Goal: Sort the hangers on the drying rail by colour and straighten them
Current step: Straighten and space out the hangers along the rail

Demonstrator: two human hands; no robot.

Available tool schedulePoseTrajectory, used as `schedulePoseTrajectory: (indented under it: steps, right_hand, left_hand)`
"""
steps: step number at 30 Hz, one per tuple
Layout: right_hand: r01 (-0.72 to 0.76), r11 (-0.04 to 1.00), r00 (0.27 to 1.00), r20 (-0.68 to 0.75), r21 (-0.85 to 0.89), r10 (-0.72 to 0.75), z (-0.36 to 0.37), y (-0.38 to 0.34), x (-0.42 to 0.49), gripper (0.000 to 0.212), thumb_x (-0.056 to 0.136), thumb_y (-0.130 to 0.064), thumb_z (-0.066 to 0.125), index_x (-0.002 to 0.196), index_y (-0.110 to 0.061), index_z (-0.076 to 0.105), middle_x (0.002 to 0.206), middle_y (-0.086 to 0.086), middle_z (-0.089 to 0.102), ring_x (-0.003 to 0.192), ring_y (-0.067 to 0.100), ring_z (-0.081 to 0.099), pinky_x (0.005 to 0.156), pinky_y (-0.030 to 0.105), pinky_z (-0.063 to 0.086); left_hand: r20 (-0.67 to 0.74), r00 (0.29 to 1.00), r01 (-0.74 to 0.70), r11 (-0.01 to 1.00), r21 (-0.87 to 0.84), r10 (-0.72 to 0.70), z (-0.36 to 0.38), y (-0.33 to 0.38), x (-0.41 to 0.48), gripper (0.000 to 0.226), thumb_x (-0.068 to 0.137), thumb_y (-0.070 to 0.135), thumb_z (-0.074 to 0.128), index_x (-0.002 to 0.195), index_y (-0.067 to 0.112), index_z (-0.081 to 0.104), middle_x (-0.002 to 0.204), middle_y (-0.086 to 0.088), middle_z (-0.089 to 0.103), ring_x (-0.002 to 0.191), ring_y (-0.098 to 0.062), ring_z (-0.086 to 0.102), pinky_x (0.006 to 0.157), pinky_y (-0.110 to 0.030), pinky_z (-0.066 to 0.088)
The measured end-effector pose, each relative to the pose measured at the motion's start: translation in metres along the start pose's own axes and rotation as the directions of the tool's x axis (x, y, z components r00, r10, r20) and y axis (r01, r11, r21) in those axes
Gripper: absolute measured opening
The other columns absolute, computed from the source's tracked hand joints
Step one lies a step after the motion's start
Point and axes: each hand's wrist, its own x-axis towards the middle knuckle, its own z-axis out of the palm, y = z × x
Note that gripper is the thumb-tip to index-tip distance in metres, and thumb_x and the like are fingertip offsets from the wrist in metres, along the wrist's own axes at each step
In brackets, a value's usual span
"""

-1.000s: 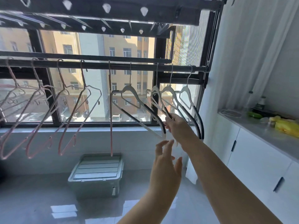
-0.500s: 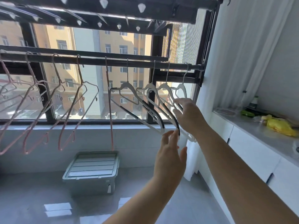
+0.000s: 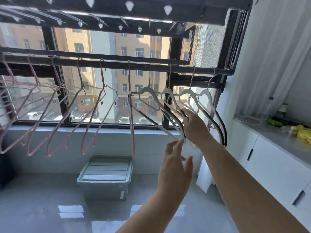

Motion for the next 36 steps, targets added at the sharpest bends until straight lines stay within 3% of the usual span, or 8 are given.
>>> schedulePoseTrajectory:
  steps: [8,14,18,21,23,27,31,36]
  right_hand:
    - [0.018,0.999,0.999,-0.036,0.031,-0.017,0.001,-0.001,-0.003,0.042,0.097,-0.009,0.030,0.137,-0.009,0.040,0.138,0.011,0.049,0.127,0.024,0.045,0.099,0.023,0.033]
    - [-0.020,0.997,1.000,-0.010,0.074,0.021,-0.002,0.003,-0.005,0.040,0.098,-0.014,0.031,0.137,-0.011,0.040,0.134,0.013,0.052,0.114,0.024,0.052,0.095,0.028,0.038]
    - [-0.018,0.998,0.999,0.039,-0.053,0.021,-0.011,0.002,-0.009,0.041,0.097,-0.025,0.033,0.136,-0.012,0.040,0.132,0.016,0.049,0.117,0.029,0.051,0.099,0.038,0.040]
    - [0.071,0.985,0.987,-0.128,-0.158,-0.092,-0.037,0.001,-0.015,0.036,0.095,-0.017,0.044,0.129,-0.006,0.050,0.128,0.017,0.051,0.116,0.027,0.052,0.097,0.023,0.035]
    - [0.054,0.980,0.980,-0.176,-0.192,-0.089,-0.057,0.003,-0.016,0.036,0.092,-0.011,0.048,0.128,-0.005,0.051,0.129,0.017,0.051,0.116,0.028,0.053,0.094,0.020,0.036]
    - [-0.074,0.982,0.997,-0.011,-0.172,0.073,-0.068,0.009,-0.016,0.044,0.093,-0.007,0.044,0.136,-0.005,0.038,0.135,0.017,0.049,0.120,0.029,0.050,0.094,0.027,0.039]
    - [-0.158,0.985,0.981,0.106,-0.073,0.166,-0.060,0.016,-0.015,0.041,0.093,-0.006,0.039,0.134,-0.009,0.039,0.122,0.016,0.055,0.095,0.024,0.053,0.078,0.028,0.040]
    - [-0.213,0.972,0.974,0.096,0.099,0.204,-0.048,0.020,-0.016,0.037,0.092,0.001,0.034,0.124,-0.010,0.047,0.113,0.015,0.059,0.101,0.031,0.059,0.093,0.046,0.049]
  left_hand:
    - [0.020,0.999,-0.026,1.000,0.014,0.026,0.002,0.000,0.000,0.051,0.087,0.021,0.055,0.134,0.024,0.036,0.133,0.006,0.038,0.074,0.013,0.047,0.078,-0.017,0.050]
    - [0.027,1.000,-0.012,1.000,0.010,0.012,0.001,0.003,-0.001,0.051,0.087,0.021,0.055,0.134,0.024,0.036,0.132,0.007,0.037,0.074,0.013,0.048,0.077,-0.014,0.048]
    - [0.051,0.999,-0.017,1.000,-0.016,0.018,0.002,0.009,-0.002,0.043,0.088,0.021,0.054,0.129,0.022,0.043,0.130,0.006,0.042,0.080,0.004,0.053,0.081,-0.022,0.050]
    - [0.101,0.994,-0.038,0.999,-0.039,0.042,0.008,0.016,-0.002,0.039,0.090,0.020,0.051,0.128,0.021,0.045,0.126,0.004,0.049,0.092,-0.004,0.057,0.084,-0.024,0.049]
    - [0.131,0.990,-0.051,0.998,-0.049,0.057,0.015,0.021,-0.001,0.043,0.091,0.021,0.050,0.132,0.020,0.041,0.129,0.004,0.047,0.102,-0.007,0.055,0.089,-0.024,0.046]
    - [0.164,0.982,-0.079,0.995,-0.065,0.089,0.029,0.035,0.008,0.053,0.092,0.022,0.048,0.140,0.018,0.027,0.142,0.002,0.036,0.121,-0.017,0.046,0.099,-0.030,0.041]
    - [0.175,0.981,-0.070,0.996,-0.057,0.079,0.040,0.044,0.016,0.054,0.092,0.021,0.046,0.141,0.022,0.023,0.143,0.004,0.034,0.121,-0.018,0.045,0.099,-0.029,0.040]
    - [0.204,0.977,-0.045,0.997,-0.062,0.057,0.050,0.033,0.017,0.051,0.091,0.019,0.046,0.139,0.024,0.027,0.138,0.003,0.039,0.116,-0.017,0.048,0.098,-0.031,0.042]
